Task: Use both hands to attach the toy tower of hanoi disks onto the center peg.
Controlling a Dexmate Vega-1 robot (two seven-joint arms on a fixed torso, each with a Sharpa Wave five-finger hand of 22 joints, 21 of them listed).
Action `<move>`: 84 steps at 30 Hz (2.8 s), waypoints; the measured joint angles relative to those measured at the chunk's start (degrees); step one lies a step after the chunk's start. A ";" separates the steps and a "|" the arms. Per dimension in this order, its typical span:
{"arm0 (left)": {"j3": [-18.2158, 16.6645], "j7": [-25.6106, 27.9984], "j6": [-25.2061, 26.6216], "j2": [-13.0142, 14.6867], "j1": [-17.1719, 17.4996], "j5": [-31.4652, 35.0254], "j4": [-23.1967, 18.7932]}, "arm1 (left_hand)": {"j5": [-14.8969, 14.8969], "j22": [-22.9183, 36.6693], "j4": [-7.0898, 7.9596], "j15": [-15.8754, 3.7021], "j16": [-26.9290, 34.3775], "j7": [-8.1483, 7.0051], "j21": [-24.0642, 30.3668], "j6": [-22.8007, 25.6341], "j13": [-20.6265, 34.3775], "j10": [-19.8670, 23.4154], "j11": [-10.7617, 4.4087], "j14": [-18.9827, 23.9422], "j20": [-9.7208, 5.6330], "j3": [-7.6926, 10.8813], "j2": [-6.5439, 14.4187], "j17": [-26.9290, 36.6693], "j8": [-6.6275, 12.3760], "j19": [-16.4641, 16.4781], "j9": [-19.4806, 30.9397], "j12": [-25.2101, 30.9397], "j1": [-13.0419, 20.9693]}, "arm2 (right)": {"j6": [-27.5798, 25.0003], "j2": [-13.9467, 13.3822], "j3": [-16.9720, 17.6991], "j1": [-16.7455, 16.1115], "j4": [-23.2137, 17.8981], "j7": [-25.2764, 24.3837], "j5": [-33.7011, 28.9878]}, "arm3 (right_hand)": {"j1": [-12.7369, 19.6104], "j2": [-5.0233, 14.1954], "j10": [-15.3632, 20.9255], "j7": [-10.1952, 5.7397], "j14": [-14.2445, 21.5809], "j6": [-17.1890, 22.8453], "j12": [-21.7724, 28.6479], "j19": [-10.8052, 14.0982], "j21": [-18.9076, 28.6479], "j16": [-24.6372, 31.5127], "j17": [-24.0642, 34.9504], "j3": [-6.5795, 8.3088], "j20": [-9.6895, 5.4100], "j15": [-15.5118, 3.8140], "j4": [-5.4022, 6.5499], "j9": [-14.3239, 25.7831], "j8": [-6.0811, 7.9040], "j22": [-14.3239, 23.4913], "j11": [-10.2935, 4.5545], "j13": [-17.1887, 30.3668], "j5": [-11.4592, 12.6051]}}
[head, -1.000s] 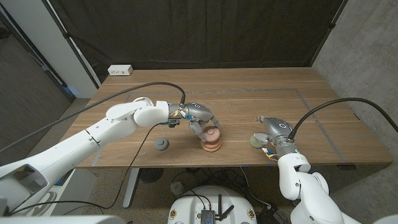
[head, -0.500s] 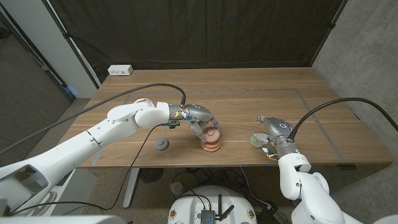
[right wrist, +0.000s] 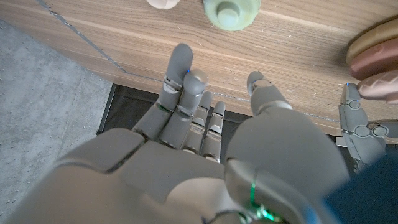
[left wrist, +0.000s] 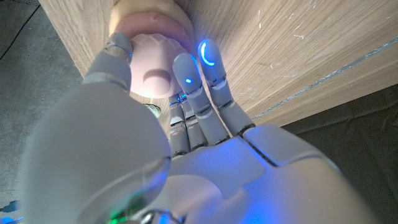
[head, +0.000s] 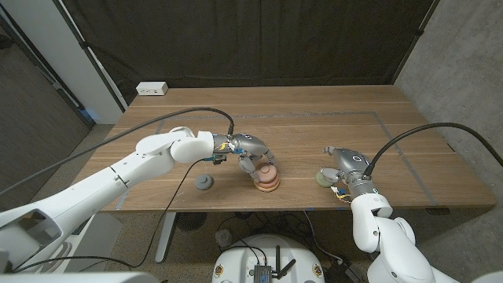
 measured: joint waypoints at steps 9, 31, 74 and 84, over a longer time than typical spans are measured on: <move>0.63 -0.05 -0.53 -0.49 -0.26 -0.36 0.63 | -0.01 -0.08 0.00 0.00 0.00 0.05 0.00 0.13 0.01 0.16 -0.16 0.00 0.00 0.00 -0.07 0.00 -0.04 0.00 0.01 -0.12 0.07 | -0.18 -0.12 -0.17 0.17 0.00 -0.25 0.42 | 0.00 0.00 0.00 0.00 0.00 0.00 0.03 0.00 0.00 0.00 -0.07 0.00 0.00 0.00 0.00 0.00 -0.14 0.00 0.00 0.00 -0.01; 0.78 0.19 0.35 -0.44 -0.19 0.06 0.83 | 0.26 -0.07 0.00 0.00 -0.23 -0.09 0.00 0.26 1.73 0.06 -0.26 0.00 0.00 0.00 -0.05 -0.13 -0.58 0.00 0.06 -0.32 0.05 | -0.85 -1.15 -0.20 -0.02 -0.69 -1.68 1.84 | -0.57 0.57 0.00 0.21 0.00 0.20 0.03 0.00 0.00 -0.22 -0.11 0.00 0.00 0.00 0.00 -0.01 -0.31 0.00 0.00 0.00 0.25; 1.37 -2.76 2.00 0.01 -1.81 2.84 -0.21 | -0.07 -0.35 1.53 1.74 -1.99 -1.21 -0.89 -14.35 7.18 -12.54 -4.20 -3.61 0.58 -2.35 -1.84 -0.55 -3.38 -3.12 1.01 -3.63 -4.76 | -2.44 -2.28 -2.31 2.67 -0.82 -2.76 3.89 | -0.39 0.39 0.31 0.00 0.02 0.82 0.04 0.00 0.00 -0.21 0.15 0.00 0.00 -0.01 0.00 -0.02 -0.31 0.00 -0.32 0.30 0.25; 1.88 -5.61 2.76 0.02 -2.79 2.28 -0.47 | -0.50 -0.61 1.65 2.14 -2.90 -0.43 -1.77 -19.34 6.97 -17.38 -2.48 -5.46 0.99 -3.09 -2.84 -0.81 -3.38 -4.36 0.47 -3.81 -6.25 | -2.77 -2.45 -2.78 3.18 -0.93 -3.04 4.21 | -0.38 0.39 0.31 -0.31 0.32 1.13 0.04 0.00 0.00 -0.21 0.16 0.00 0.00 -0.32 0.00 -0.02 -0.31 0.00 -0.31 0.29 0.25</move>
